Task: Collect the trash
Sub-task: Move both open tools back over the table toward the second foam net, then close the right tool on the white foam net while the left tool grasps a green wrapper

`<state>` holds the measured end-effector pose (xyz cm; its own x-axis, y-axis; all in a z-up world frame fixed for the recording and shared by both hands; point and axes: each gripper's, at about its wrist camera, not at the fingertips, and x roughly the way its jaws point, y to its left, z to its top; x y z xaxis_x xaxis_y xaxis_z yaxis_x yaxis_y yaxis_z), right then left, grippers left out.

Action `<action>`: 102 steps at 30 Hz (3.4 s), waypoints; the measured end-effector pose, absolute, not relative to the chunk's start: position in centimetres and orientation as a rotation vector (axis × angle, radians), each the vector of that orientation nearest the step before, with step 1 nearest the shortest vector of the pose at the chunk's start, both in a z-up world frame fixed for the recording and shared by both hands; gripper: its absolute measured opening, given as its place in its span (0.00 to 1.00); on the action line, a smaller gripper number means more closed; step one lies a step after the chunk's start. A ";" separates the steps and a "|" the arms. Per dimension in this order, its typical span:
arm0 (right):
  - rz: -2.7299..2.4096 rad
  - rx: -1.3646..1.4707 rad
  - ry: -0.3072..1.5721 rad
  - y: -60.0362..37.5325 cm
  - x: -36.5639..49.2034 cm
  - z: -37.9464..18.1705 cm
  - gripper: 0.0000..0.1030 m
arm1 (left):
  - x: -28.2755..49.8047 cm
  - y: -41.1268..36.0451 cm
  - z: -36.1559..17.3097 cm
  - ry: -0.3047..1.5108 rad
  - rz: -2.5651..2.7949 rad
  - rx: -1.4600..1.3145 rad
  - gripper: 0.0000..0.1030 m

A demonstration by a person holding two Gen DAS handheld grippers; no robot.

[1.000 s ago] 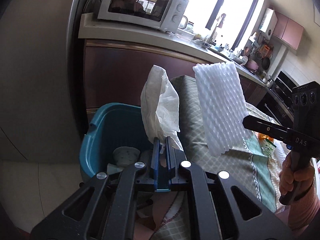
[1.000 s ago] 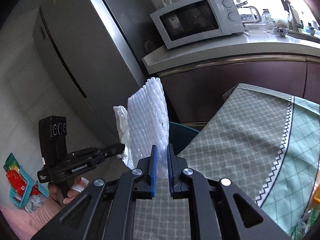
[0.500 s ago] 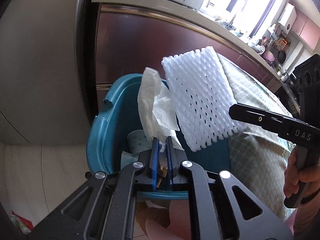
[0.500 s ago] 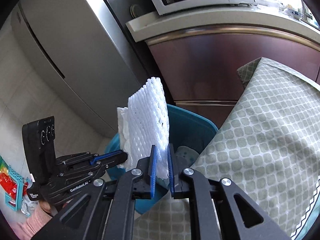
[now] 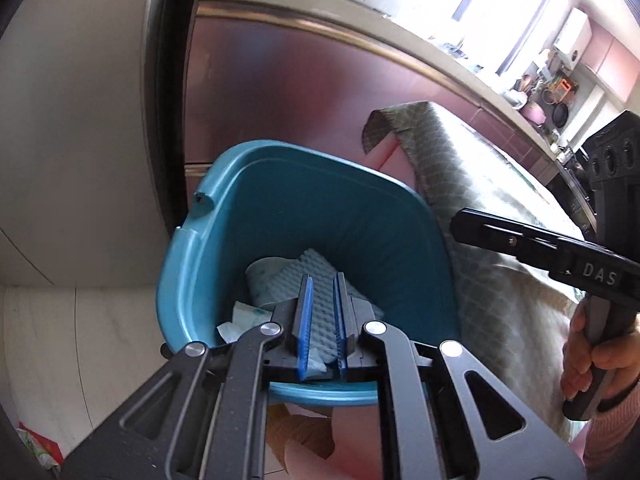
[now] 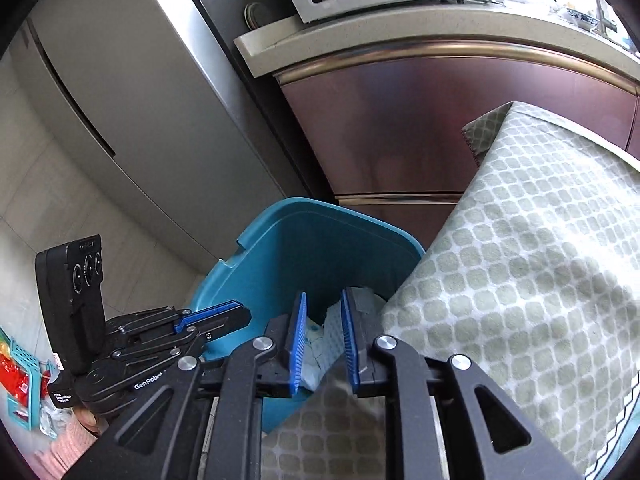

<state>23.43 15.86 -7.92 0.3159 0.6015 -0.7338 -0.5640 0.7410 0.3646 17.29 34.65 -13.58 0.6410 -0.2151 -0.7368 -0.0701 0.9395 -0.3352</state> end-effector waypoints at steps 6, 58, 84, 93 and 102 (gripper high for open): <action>0.792 0.062 0.919 13.0 21.2 -6.3 0.21 | 15.5 31.9 -10.6 0.801 -0.178 -0.347 0.10; 0.175 0.098 0.787 -20.2 10.0 -7.5 0.50 | 20.2 -2.2 -10.0 0.976 -0.608 -0.205 0.37; 0.296 0.245 0.702 -21.9 7.6 -4.9 0.07 | 17.4 -1.6 -8.9 0.924 -0.647 -0.169 0.01; 0.324 0.267 0.698 -21.2 7.6 -4.7 0.07 | 16.8 -0.4 -8.5 0.919 -0.658 -0.191 0.03; 0.326 0.291 0.703 -21.6 7.9 -5.2 0.07 | 19.1 -1.9 -8.5 0.944 -0.687 -0.205 0.34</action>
